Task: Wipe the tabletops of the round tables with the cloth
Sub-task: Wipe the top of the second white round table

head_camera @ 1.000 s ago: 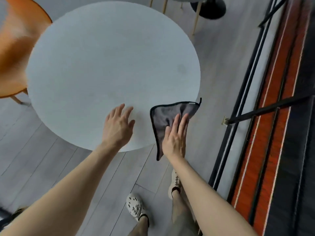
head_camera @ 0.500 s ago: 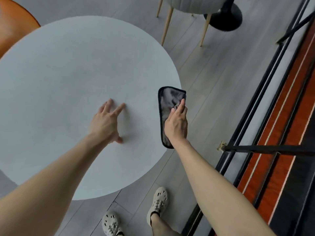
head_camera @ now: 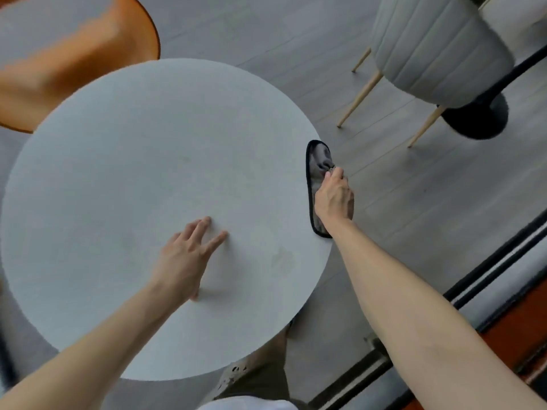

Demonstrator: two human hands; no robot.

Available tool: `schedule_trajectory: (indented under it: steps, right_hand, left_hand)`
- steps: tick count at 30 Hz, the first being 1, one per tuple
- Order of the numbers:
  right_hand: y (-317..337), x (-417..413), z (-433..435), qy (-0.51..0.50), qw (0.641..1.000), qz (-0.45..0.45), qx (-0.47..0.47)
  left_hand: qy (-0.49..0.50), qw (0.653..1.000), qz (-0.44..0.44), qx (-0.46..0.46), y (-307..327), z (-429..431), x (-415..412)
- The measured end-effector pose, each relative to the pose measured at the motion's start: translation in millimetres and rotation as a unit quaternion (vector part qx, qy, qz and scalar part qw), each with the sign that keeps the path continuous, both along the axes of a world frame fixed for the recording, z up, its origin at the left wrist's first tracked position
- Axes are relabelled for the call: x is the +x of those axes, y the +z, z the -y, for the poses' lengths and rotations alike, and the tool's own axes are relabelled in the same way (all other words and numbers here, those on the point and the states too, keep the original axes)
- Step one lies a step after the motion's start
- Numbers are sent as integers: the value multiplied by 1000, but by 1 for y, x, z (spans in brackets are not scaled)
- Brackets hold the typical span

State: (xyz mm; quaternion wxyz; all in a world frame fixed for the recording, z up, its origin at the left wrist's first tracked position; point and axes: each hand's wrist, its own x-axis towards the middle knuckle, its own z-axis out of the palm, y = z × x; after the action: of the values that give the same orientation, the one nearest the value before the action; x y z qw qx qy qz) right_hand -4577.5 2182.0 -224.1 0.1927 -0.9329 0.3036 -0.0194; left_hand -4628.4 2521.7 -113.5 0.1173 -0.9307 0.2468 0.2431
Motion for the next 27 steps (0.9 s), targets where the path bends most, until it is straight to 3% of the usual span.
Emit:
schedule_trajectory:
  steps: [2,6,11,15,27]
  right_hand:
    - [1,11,9,52,999,5,-9]
    - [7,26,21,141,990,13,-1]
    - [12,58,33,220,975,-6,15]
    - [8,104,52,304,952,1,28]
    - [1,262,34,505,863,32,17]
  left_hand:
    - [12,1000,-20,18,10,15,6]
    - [136,988,-35,-62,30,64,49]
    - [318,941,39,-113,18,130,121]
    - [445,892,-7,-78,8,167,175]
    - [484,875,-15,-8,-7,182,203]
